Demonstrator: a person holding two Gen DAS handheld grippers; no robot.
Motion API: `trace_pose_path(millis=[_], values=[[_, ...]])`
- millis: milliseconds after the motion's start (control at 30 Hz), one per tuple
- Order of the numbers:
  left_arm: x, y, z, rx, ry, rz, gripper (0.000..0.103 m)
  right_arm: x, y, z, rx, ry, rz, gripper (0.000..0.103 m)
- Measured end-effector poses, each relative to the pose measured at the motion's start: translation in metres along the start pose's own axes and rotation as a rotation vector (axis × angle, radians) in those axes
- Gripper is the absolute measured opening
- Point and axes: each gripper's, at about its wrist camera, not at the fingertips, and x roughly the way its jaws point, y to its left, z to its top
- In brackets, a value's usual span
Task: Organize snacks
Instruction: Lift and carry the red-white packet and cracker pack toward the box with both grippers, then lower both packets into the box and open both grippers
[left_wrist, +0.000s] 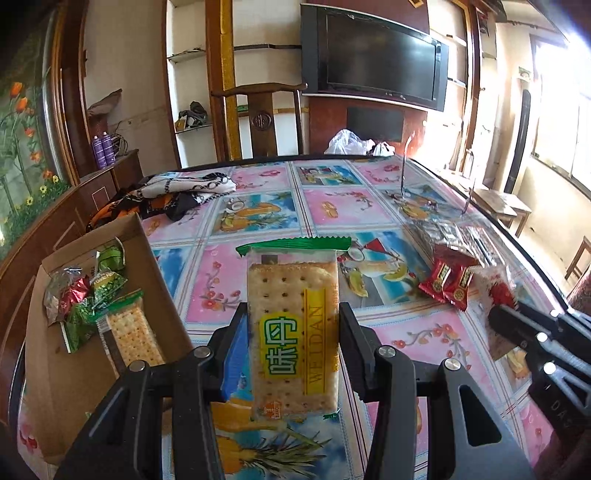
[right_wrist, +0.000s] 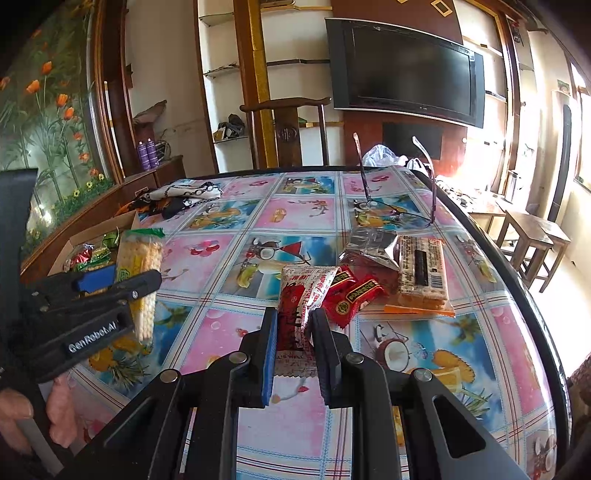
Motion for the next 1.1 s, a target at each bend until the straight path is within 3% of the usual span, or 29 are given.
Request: trace_pose_path(millis=[300, 767, 1100], values=[[-0.014, 0.03, 0.011, -0.084, -0.026, 0.006, 0.045, 0.019, 0.031, 0.006, -0.006, 0.038, 0.079, 0.02], [-0.018, 0.11, 0.015, -0.285, 0.012, 0.161, 0.045, 0.054, 0.122, 0.032, -0.062, 0.048, 0.222, 0.02], [-0.015, 0.161, 0.007, -0.39, 0.052, 0.243, 0.045, 0.068, 0.186, 0.033, -0.124, 0.079, 0.342, 0.021]])
